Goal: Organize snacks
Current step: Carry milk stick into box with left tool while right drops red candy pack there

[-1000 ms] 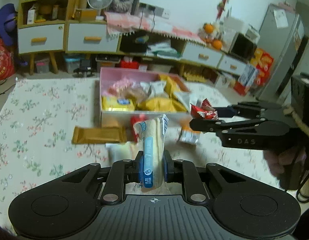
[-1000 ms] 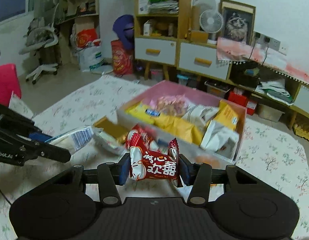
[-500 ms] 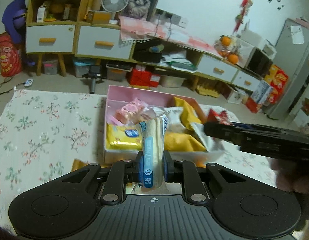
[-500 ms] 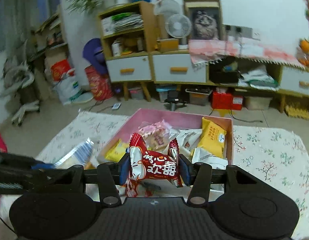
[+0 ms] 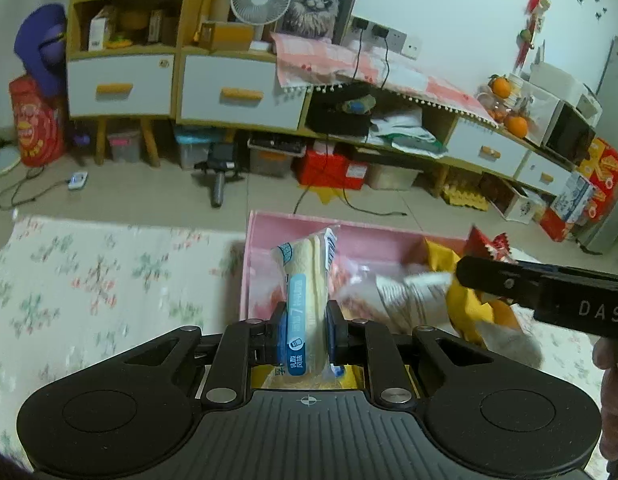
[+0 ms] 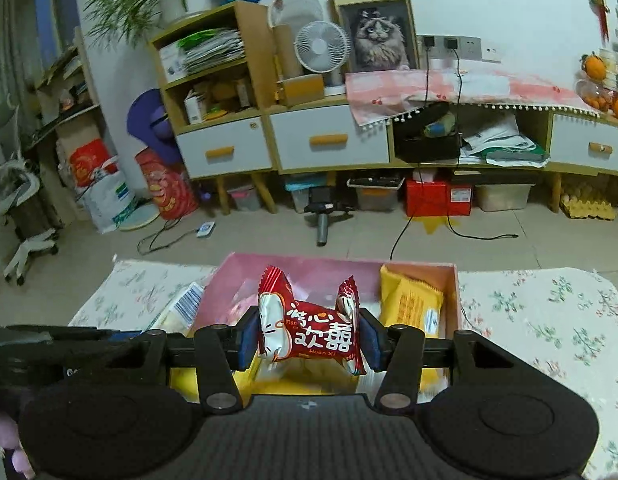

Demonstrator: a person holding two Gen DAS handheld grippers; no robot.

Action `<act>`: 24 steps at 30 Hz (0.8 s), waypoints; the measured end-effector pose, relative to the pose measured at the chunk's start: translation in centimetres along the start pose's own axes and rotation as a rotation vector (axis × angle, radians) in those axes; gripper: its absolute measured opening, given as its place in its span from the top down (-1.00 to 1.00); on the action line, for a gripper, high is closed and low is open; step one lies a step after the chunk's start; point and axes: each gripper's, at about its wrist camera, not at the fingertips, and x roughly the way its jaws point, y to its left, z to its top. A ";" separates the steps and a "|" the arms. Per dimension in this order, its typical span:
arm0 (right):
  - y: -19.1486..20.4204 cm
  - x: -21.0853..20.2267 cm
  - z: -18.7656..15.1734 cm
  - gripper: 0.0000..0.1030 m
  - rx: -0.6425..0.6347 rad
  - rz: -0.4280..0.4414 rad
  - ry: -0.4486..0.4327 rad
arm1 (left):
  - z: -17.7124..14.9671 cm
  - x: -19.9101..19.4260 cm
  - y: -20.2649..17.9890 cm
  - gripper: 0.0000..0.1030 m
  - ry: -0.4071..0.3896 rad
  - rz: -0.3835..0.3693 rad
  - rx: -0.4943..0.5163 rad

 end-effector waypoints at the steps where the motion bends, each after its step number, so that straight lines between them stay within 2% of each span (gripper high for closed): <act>1: -0.1 0.5 0.1 0.58 0.005 0.007 -0.002 | 0.3 0.5 -0.1 0.69 -0.005 0.008 0.014; 12: -0.6 5.3 1.1 0.57 0.005 0.046 -0.005 | 0.1 3.9 0.1 0.68 -0.037 0.024 0.069; 18: -1.0 6.5 1.0 0.54 0.003 0.027 -0.006 | 0.6 4.5 0.4 0.63 -0.053 0.025 0.058; 21: -1.4 6.5 1.1 0.40 0.021 0.044 -0.018 | 0.5 4.3 0.5 0.59 -0.076 0.020 0.056; 22: -1.4 6.5 1.1 0.21 0.029 0.045 -0.021 | 0.5 4.3 0.4 0.50 -0.073 0.013 0.059; 23: -1.5 6.4 1.1 0.12 0.033 0.041 -0.025 | 0.4 4.3 0.3 0.44 -0.072 0.012 0.063; 24: -1.6 6.2 1.1 0.10 0.034 0.036 -0.028 | 0.4 4.2 0.2 0.33 -0.073 0.013 0.067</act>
